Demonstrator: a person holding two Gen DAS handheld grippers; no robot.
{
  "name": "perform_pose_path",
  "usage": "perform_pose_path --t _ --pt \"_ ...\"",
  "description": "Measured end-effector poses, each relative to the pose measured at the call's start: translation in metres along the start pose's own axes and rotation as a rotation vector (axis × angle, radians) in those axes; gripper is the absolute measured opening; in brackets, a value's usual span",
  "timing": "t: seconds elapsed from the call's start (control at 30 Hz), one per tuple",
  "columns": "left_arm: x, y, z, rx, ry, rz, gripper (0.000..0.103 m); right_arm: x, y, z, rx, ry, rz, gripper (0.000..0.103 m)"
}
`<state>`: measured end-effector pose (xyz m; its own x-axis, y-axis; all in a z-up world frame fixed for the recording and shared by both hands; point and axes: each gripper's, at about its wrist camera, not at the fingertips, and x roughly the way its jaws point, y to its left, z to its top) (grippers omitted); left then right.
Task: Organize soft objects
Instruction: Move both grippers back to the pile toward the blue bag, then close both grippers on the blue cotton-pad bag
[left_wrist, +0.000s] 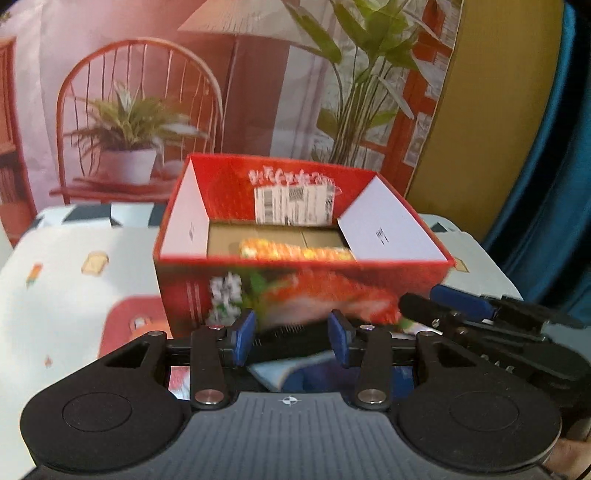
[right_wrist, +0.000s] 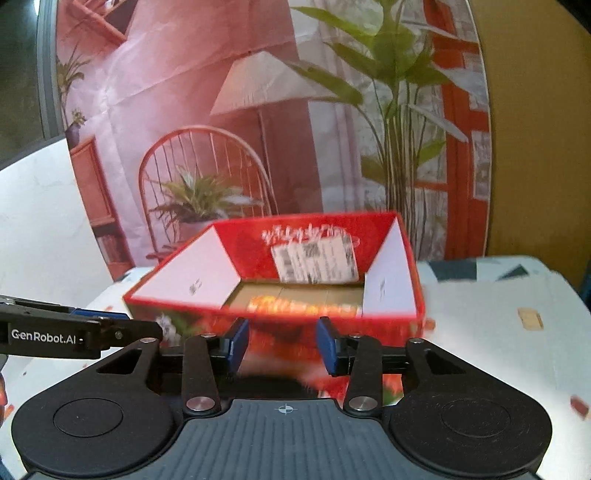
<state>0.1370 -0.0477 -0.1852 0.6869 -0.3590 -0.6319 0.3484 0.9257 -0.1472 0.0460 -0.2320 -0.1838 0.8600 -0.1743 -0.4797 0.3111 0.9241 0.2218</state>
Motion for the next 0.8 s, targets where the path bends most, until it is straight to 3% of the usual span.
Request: perform_pose_path --t 0.33,0.67,0.8 --pt "-0.005 0.003 -0.051 -0.096 0.022 -0.06 0.045 -0.027 0.011 -0.068 0.022 0.038 -0.051 0.039" --pt "-0.003 0.005 -0.069 -0.137 -0.002 -0.116 0.046 -0.024 0.002 -0.086 0.075 0.052 -0.038 0.04" --pt "-0.003 0.006 -0.072 -0.134 -0.004 -0.124 0.047 -0.023 -0.001 -0.085 0.079 0.042 -0.046 0.045"
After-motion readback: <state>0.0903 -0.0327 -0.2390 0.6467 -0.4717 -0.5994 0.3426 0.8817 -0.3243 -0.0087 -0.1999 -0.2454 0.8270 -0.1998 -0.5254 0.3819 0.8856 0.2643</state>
